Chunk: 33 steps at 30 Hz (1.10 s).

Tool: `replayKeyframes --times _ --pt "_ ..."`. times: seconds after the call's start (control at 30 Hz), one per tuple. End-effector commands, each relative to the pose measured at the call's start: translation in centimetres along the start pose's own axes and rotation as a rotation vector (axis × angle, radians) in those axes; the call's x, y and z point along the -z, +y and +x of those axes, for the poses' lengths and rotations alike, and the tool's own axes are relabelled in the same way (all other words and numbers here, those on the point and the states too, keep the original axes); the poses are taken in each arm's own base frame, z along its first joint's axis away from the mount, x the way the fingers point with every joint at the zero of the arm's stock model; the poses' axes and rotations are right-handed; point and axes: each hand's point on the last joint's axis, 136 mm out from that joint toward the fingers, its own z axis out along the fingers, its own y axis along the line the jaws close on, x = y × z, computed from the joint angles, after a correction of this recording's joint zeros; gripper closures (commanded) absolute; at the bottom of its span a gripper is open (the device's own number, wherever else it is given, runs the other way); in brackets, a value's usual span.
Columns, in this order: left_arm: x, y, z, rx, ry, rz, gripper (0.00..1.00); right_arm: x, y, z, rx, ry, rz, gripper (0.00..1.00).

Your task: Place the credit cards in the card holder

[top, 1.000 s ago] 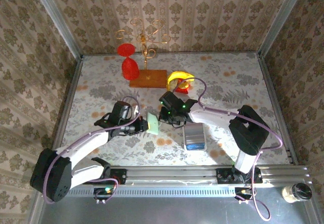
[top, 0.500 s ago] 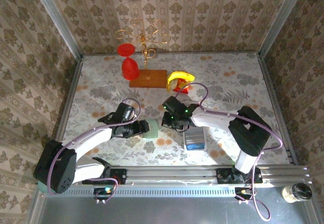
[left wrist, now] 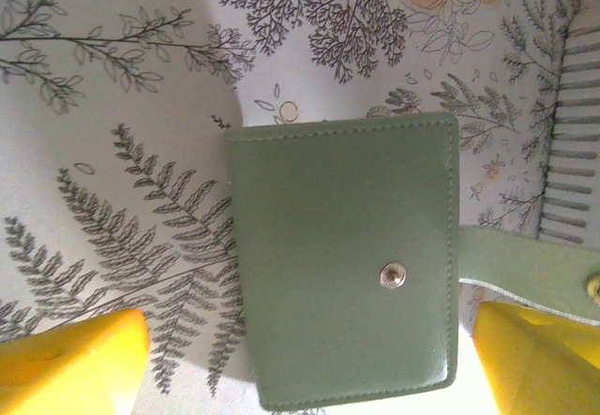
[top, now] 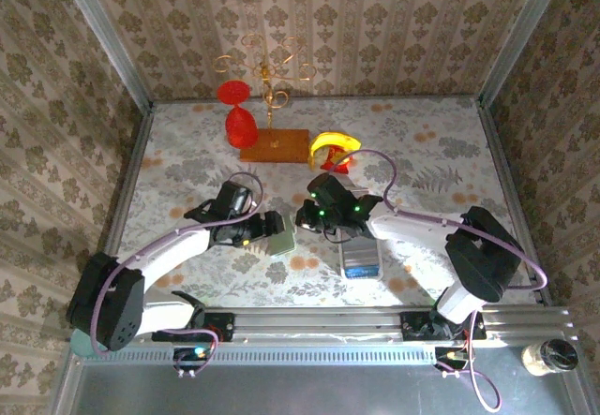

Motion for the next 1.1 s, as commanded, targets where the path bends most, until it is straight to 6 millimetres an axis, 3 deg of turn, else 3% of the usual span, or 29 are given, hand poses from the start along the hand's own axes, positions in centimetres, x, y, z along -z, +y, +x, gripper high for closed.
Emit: replayKeyframes --times 0.0,0.7,1.07 --pt "-0.3 -1.5 -0.6 0.024 -0.006 0.062 0.10 1.5 2.0 -0.4 -0.008 -0.026 -0.082 1.00" --pt "-2.2 -1.3 -0.4 0.089 0.025 0.109 0.09 2.4 2.5 -0.3 -0.053 -0.048 -0.144 1.00" --pt "-2.0 -0.6 -0.4 0.118 0.016 0.128 0.02 2.7 2.7 -0.3 -0.058 -0.049 -0.157 1.00"
